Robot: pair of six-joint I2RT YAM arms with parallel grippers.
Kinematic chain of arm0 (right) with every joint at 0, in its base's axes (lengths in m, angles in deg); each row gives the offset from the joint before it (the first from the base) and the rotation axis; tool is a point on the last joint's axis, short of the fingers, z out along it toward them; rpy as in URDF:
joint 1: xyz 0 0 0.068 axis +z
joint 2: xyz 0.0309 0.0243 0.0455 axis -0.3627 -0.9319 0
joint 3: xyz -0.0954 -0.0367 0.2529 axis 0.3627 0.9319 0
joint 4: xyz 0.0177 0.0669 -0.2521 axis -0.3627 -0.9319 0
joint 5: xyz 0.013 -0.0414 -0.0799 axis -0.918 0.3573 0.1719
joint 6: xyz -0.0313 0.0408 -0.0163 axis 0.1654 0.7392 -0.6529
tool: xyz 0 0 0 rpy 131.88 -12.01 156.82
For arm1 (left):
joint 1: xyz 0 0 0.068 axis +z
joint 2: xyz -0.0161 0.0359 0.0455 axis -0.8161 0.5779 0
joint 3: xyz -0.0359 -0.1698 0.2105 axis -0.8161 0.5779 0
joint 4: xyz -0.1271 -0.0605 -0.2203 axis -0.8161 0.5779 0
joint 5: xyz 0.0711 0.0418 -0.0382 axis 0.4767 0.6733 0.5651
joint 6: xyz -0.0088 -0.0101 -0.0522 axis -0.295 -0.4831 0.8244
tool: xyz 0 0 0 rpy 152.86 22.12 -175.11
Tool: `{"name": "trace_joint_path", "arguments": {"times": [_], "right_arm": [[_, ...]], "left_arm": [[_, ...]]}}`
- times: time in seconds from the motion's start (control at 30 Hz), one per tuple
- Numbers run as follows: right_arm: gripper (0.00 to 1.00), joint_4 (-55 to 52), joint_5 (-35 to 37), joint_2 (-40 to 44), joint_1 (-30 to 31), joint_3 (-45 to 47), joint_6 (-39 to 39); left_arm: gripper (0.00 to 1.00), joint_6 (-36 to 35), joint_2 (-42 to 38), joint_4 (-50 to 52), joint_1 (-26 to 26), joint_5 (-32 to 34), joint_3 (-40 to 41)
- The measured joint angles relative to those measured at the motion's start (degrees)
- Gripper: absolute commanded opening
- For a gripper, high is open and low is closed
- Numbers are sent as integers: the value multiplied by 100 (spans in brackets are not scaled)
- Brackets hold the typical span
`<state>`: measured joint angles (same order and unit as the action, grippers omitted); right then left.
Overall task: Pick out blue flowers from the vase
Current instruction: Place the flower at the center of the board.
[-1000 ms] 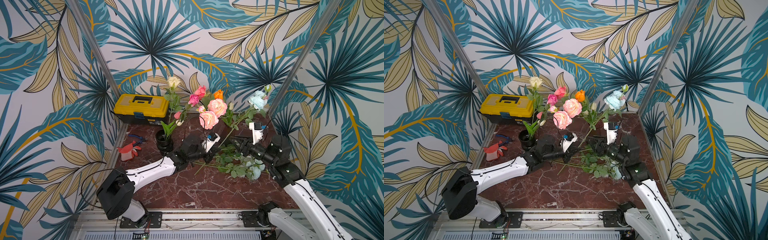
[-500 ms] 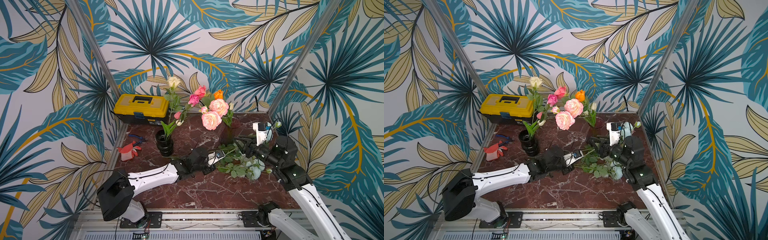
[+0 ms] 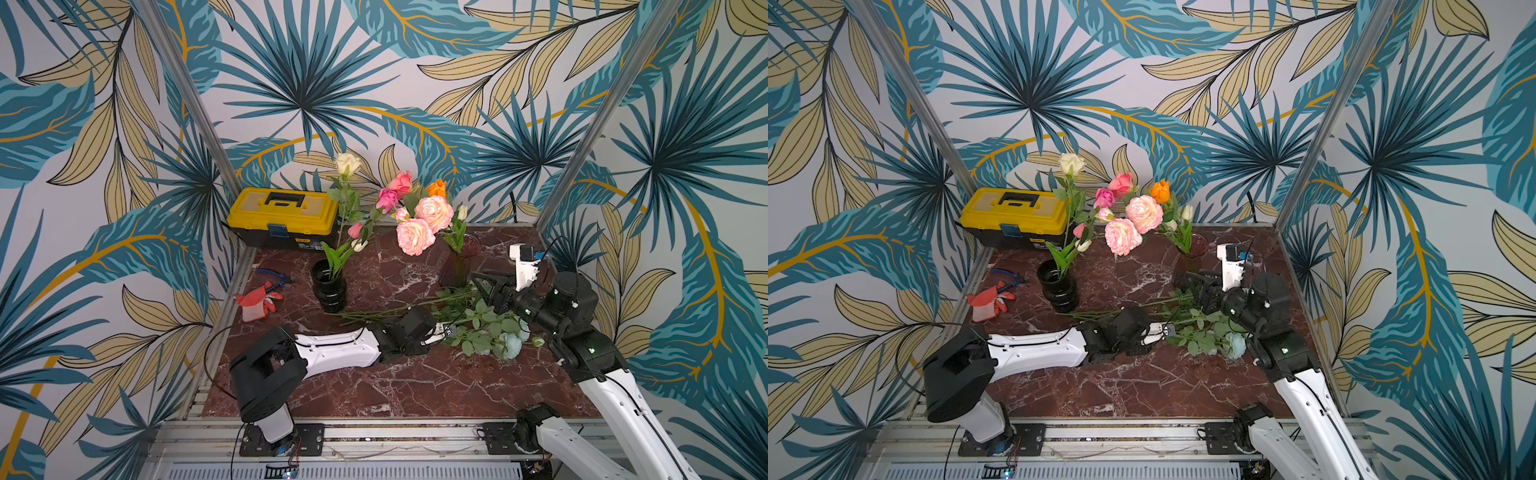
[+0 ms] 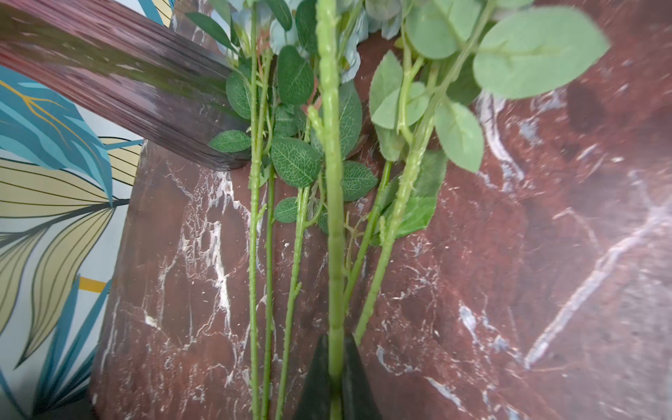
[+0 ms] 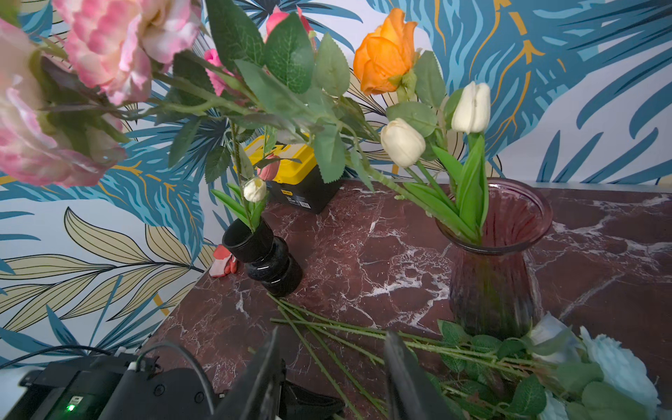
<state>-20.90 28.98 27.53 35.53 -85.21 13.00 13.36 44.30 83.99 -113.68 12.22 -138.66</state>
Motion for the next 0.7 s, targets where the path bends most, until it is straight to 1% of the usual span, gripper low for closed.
{"name": "trace_joint_path", "arguments": {"times": [0.13, 0.43, 0.53, 0.6, 0.7], "right_arm": [[46, 33, -20, -105, -144, 0, 7], [47, 229, -238, -308, -678, 190, 157], [48, 330, -306, -372, -835, 258, 221], [48, 382, -350, -415, -951, 282, 262], [48, 490, -415, -466, -1132, 332, 326]], "left_arm": [[0, -109, 251, 20, 114, 0, -170], [1, -199, 608, 33, 415, -42, -339], [12, -216, 627, 35, 446, -48, -339], [23, -243, 627, 33, 448, -48, -339], [34, -219, 627, 35, 461, -55, -337]]}}
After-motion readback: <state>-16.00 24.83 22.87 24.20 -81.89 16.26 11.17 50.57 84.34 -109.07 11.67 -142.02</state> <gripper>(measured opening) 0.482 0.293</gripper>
